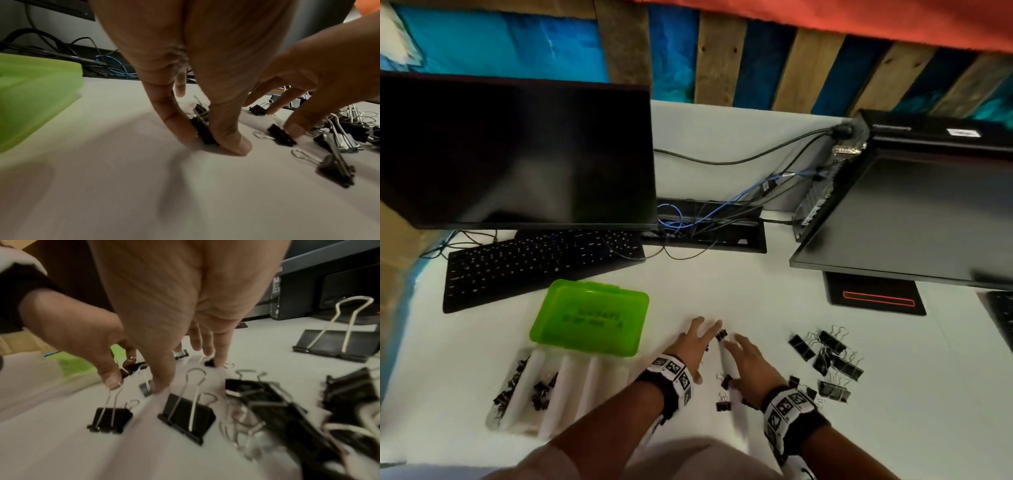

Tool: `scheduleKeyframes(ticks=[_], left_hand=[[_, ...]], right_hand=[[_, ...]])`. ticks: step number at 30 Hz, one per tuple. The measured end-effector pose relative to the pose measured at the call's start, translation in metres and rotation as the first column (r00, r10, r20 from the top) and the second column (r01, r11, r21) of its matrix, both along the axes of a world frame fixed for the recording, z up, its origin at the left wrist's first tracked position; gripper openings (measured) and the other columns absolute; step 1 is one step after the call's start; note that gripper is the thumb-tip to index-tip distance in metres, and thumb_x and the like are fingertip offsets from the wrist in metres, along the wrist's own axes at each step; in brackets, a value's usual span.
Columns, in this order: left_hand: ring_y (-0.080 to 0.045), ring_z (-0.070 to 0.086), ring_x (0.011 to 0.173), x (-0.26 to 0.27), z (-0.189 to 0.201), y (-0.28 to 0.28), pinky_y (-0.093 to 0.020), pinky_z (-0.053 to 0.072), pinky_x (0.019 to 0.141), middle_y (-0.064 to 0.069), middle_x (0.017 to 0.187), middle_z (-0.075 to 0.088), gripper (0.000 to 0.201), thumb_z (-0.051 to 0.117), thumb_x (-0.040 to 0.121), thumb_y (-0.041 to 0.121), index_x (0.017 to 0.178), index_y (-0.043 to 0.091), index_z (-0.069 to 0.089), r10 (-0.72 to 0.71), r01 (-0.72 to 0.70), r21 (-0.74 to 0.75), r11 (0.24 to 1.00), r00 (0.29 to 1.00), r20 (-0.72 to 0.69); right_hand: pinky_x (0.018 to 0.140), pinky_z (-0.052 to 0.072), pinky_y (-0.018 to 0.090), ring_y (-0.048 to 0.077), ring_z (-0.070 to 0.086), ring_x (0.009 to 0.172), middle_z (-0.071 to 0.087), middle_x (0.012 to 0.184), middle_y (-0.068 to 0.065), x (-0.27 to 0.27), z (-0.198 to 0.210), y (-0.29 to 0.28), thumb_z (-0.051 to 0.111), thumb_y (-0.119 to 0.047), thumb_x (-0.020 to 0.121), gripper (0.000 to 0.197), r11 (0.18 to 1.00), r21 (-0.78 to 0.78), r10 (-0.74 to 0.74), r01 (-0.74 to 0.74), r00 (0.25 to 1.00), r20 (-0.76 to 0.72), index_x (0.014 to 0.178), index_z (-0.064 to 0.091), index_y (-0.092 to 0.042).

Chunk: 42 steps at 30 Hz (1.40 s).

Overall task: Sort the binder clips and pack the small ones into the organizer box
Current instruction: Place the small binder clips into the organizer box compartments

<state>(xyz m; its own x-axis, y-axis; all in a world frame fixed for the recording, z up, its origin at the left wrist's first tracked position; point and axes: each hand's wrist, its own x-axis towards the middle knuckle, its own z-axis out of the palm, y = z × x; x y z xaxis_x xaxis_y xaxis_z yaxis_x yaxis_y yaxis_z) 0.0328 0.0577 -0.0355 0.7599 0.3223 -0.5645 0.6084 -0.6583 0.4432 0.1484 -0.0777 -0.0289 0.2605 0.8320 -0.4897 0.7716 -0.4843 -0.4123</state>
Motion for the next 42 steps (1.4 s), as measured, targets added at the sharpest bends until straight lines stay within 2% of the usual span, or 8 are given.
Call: scheduleKeyframes(ticks=[3,7,10,15,25,29,35,42], left_hand=[[-0.031,0.037,0.130,0.009,-0.001,0.004,-0.044,0.042,0.103,0.005,0.155,-0.001,0.108,0.079,0.067,0.006,0.143,0.041,0.011,-0.110,0.110,0.045,0.993,0.994,-0.002],[-0.027,0.045,0.120,0.012,-0.004,0.005,-0.039,0.045,0.096,0.006,0.147,0.020,0.077,0.071,0.075,0.006,0.135,0.034,0.032,-0.160,0.157,0.097,0.983,0.987,0.016],[-0.021,0.055,0.102,0.010,-0.003,0.010,-0.037,0.047,0.085,0.005,0.134,0.030,0.056,0.067,0.078,0.006,0.122,0.031,0.041,-0.098,0.092,0.085,0.992,0.993,0.070],[-0.025,0.059,0.092,-0.002,-0.002,0.021,-0.033,0.048,0.084,0.002,0.126,0.035,0.042,0.072,0.076,0.014,0.109,0.020,0.048,0.025,-0.028,0.033,0.999,0.997,0.078],[-0.032,0.046,0.117,-0.026,0.006,0.018,-0.045,0.050,0.089,0.004,0.144,0.016,0.103,0.086,0.058,0.025,0.136,0.037,0.020,-0.015,0.026,0.145,0.989,0.997,-0.075],[-0.034,0.049,0.115,-0.024,0.002,0.015,-0.046,0.050,0.092,0.002,0.148,0.010,0.106,0.086,0.060,0.021,0.137,0.039,0.016,-0.100,0.114,0.150,0.982,0.990,-0.097],[-0.036,0.054,0.112,-0.020,0.002,0.018,-0.049,0.048,0.094,0.004,0.150,0.005,0.112,0.086,0.057,0.011,0.139,0.035,0.014,-0.103,0.108,0.086,0.990,0.992,-0.069],[-0.024,0.059,0.100,-0.034,-0.003,0.008,-0.026,0.045,0.091,-0.002,0.131,0.037,0.059,0.075,0.070,0.000,0.122,0.014,0.049,0.069,-0.069,-0.012,0.998,0.997,0.046]], right_hand=[[0.110,0.033,0.034,0.020,0.022,0.140,0.019,0.154,0.003,0.003,-0.001,-0.008,0.056,-0.041,0.089,0.058,0.998,0.056,-0.007,0.007,1.000,-0.006,0.140,0.033,-0.026],[0.117,0.010,0.047,0.023,-0.001,0.146,0.009,0.157,-0.001,0.001,-0.003,-0.023,0.058,-0.067,0.070,0.088,0.986,-0.016,0.167,-0.166,0.977,0.134,0.143,0.022,-0.033],[0.117,0.004,0.047,0.027,-0.010,0.145,-0.002,0.159,0.001,-0.005,-0.004,-0.025,0.066,-0.059,0.069,0.098,0.983,-0.059,0.182,-0.175,0.976,0.122,0.145,0.010,-0.032],[0.114,0.027,0.039,0.026,0.004,0.146,0.009,0.157,0.002,-0.008,-0.011,-0.014,0.072,-0.034,0.075,0.089,0.991,0.014,0.129,-0.132,0.985,0.115,0.144,0.016,-0.024],[0.116,0.020,0.041,0.026,0.011,0.143,0.010,0.155,0.004,-0.009,-0.006,0.014,0.077,-0.037,0.068,0.100,0.995,0.051,0.079,-0.085,0.991,0.105,0.143,0.011,-0.031],[0.108,0.034,0.034,0.024,0.030,0.131,0.024,0.146,0.005,-0.010,-0.005,0.025,0.079,-0.033,0.065,0.093,0.987,0.081,0.126,-0.141,0.978,0.164,0.139,0.025,-0.019],[0.091,0.049,0.039,0.025,0.031,0.122,0.026,0.139,0.004,-0.006,-0.002,0.039,0.077,-0.020,0.067,0.089,0.998,0.042,0.054,-0.056,0.997,0.049,0.139,0.026,-0.021],[0.079,0.051,0.037,0.024,0.034,0.125,0.033,0.139,0.004,-0.015,-0.007,0.031,0.064,-0.012,0.081,0.057,0.991,0.019,0.133,-0.136,0.983,0.126,0.132,0.042,-0.022]])
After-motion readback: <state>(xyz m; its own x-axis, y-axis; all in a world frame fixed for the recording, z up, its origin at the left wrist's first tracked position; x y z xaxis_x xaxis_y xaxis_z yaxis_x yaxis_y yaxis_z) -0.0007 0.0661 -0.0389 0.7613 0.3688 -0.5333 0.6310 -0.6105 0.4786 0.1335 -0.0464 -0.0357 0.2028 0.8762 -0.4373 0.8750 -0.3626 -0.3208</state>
